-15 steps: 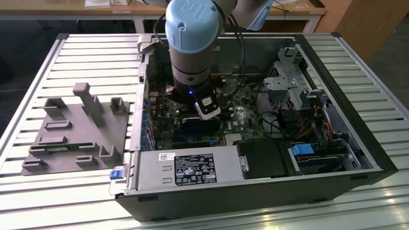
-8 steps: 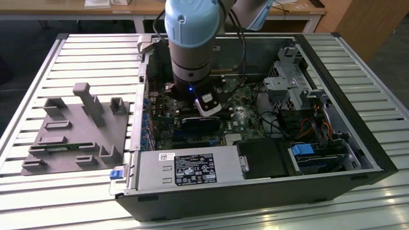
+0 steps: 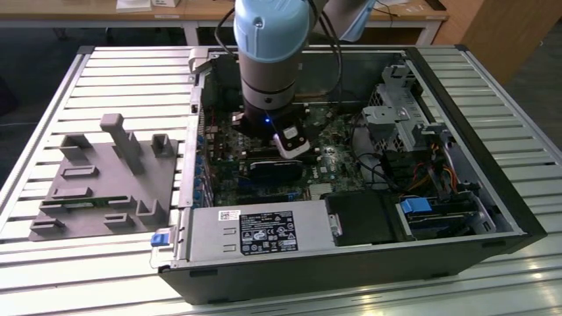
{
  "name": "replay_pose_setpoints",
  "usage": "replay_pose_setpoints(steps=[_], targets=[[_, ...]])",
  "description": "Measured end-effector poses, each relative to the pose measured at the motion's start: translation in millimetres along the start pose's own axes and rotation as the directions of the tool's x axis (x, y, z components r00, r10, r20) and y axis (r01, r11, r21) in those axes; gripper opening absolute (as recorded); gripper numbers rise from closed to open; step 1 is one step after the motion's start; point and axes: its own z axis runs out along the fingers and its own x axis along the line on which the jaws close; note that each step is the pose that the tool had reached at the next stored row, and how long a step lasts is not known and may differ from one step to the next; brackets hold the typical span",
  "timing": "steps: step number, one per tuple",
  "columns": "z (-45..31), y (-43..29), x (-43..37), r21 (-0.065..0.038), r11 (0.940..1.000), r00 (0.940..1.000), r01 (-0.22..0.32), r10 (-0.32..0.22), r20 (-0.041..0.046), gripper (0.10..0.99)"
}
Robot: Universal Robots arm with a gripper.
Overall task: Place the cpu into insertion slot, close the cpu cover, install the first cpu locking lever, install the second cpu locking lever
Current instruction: 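Install the second cpu locking lever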
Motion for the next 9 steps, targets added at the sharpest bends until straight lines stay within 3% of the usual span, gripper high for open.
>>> replay_pose_setpoints(steps=[9], targets=[[0.6,2.8,-26.4,0.0,1.0,1.0,-0.001,0.001,0.0003,0.106]])
